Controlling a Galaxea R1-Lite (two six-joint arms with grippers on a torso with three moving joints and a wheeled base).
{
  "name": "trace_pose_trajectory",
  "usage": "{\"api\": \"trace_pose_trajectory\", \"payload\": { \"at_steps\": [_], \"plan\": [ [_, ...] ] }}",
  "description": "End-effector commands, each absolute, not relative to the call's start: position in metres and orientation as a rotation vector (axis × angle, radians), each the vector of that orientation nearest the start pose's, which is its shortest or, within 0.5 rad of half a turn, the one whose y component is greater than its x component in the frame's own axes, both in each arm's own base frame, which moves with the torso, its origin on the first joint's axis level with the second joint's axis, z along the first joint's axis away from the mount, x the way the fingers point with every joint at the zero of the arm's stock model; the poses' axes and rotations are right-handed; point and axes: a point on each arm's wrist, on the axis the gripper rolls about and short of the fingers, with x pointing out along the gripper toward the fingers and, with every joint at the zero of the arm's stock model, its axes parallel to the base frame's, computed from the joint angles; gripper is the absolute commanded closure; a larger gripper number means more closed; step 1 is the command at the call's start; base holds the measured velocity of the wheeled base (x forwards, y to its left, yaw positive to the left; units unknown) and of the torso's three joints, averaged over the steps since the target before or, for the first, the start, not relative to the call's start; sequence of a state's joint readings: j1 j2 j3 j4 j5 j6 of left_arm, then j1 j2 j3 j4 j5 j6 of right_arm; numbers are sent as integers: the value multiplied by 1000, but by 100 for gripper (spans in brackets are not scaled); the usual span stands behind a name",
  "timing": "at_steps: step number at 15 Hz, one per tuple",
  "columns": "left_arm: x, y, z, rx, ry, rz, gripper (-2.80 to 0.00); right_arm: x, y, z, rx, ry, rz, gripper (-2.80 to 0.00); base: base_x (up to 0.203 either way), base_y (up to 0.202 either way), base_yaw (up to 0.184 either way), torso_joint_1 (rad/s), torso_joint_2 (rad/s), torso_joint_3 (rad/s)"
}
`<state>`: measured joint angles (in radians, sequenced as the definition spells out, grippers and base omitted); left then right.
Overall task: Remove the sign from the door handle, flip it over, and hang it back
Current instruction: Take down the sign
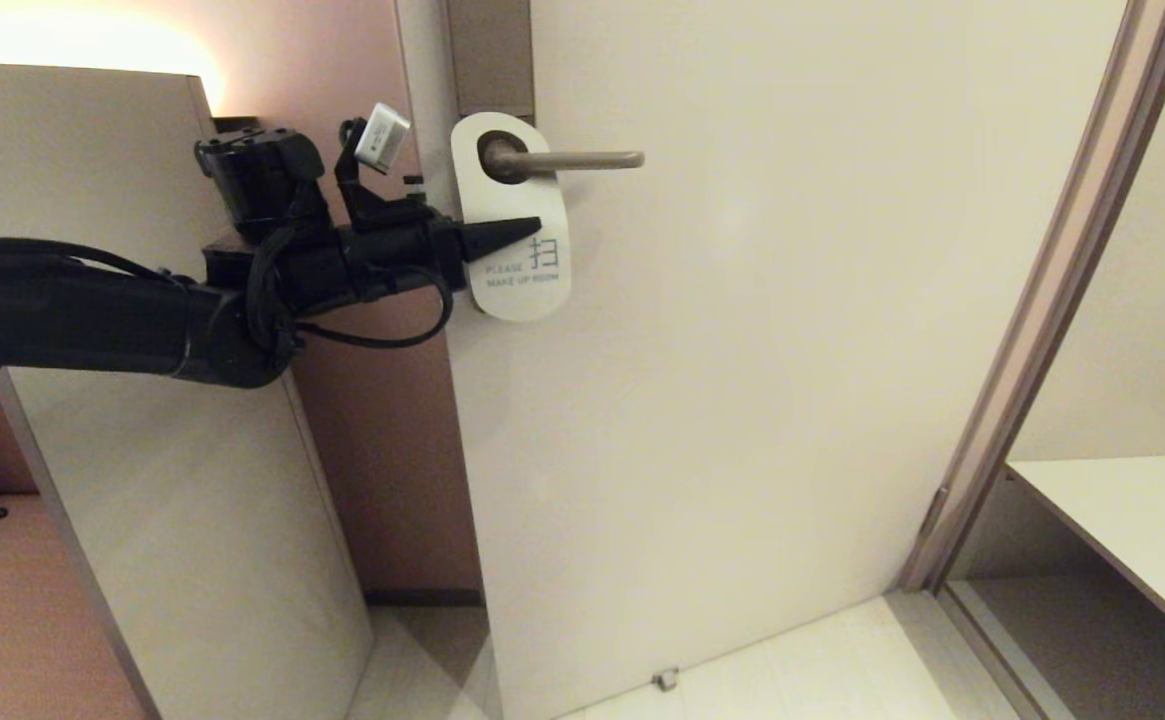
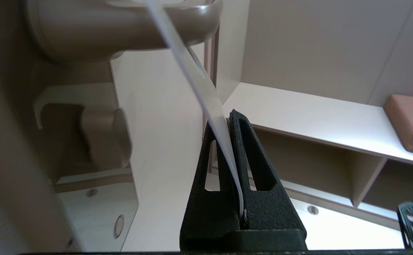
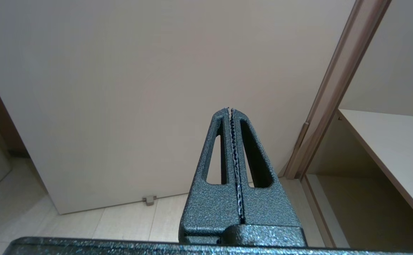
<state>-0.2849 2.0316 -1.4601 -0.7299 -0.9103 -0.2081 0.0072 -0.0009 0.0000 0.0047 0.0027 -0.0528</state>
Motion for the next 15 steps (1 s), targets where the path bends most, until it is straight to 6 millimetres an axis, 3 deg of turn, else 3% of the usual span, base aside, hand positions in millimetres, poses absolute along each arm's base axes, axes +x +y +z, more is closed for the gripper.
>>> {"api": "trace_pose_trajectory", "payload": {
  "at_steps": [1,7,15],
  "plan": [
    [387,-140,254,-128,-41,-1213,0,-23,0,75,-54,4,11,0,0,0,0,0,0,0],
    [384,-152,234,-107,-1,-1108,0,-23,0,75,-54,4,11,0,0,0,0,0,0,0],
    [376,-152,247,-106,-27,-1064,0,-23,0,75,-54,4,11,0,0,0,0,0,0,0]
  ]
}}
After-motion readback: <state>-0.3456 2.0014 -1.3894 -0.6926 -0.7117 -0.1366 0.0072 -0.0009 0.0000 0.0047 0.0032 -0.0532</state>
